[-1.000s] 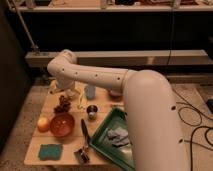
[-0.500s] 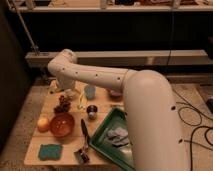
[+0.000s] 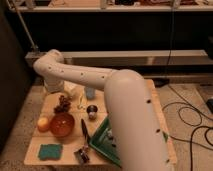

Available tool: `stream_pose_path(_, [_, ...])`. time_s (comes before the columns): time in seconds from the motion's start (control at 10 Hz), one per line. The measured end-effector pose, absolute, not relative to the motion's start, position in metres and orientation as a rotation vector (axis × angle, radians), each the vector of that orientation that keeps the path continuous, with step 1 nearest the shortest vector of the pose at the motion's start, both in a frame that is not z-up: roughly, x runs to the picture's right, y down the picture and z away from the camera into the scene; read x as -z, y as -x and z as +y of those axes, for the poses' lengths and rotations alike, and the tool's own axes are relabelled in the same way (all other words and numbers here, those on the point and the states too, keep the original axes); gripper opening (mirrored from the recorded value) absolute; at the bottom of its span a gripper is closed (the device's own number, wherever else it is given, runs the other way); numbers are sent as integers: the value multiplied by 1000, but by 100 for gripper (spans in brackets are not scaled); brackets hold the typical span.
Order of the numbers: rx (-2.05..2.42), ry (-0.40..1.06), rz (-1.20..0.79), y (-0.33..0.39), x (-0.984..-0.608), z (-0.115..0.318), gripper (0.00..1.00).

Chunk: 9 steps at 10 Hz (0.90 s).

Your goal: Place grapes in paper cup

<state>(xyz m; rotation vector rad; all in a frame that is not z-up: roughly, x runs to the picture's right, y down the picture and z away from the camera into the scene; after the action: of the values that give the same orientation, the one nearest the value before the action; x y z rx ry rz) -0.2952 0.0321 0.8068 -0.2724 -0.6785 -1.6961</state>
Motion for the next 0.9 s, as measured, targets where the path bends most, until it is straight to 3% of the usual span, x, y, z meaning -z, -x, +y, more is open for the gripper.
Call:
stream_pose_path(0.5, [1702, 407, -747, 320, -856, 83, 80])
stream_pose_path(0.9, [1642, 484, -681, 287, -874, 81, 80])
